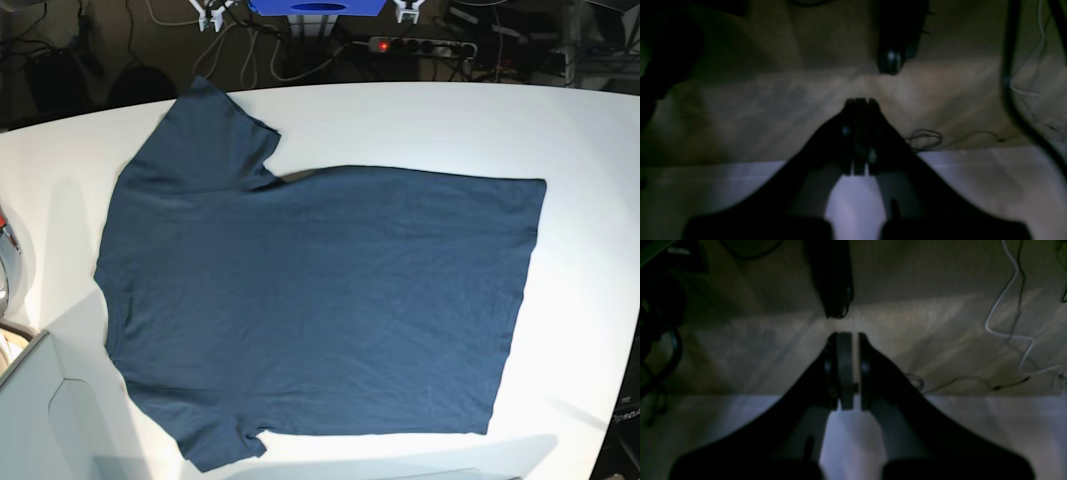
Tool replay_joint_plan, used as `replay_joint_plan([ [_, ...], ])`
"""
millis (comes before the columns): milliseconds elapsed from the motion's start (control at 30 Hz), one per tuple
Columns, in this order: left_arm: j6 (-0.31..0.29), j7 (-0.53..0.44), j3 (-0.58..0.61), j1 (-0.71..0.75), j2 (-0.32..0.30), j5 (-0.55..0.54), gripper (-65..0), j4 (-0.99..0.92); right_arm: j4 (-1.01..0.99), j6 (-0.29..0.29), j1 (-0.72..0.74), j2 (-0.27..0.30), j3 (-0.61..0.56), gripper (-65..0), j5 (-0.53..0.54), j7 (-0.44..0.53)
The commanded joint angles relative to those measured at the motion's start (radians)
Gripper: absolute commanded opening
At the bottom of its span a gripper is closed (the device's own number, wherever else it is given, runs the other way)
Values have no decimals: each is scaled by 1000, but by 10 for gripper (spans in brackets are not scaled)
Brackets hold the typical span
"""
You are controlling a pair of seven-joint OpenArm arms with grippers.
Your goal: Fold the T-shirt properly
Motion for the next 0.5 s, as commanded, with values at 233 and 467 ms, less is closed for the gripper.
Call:
replay_joint_plan([
  [233, -3, 6, -1, 297, -50, -2, -650, 464, 434, 17, -267, 42, 3, -650, 3, 1],
  [467, -3, 8, -1, 501, -53, -2, -650, 862, 784, 14, -448, 89, 5, -650, 1, 1],
])
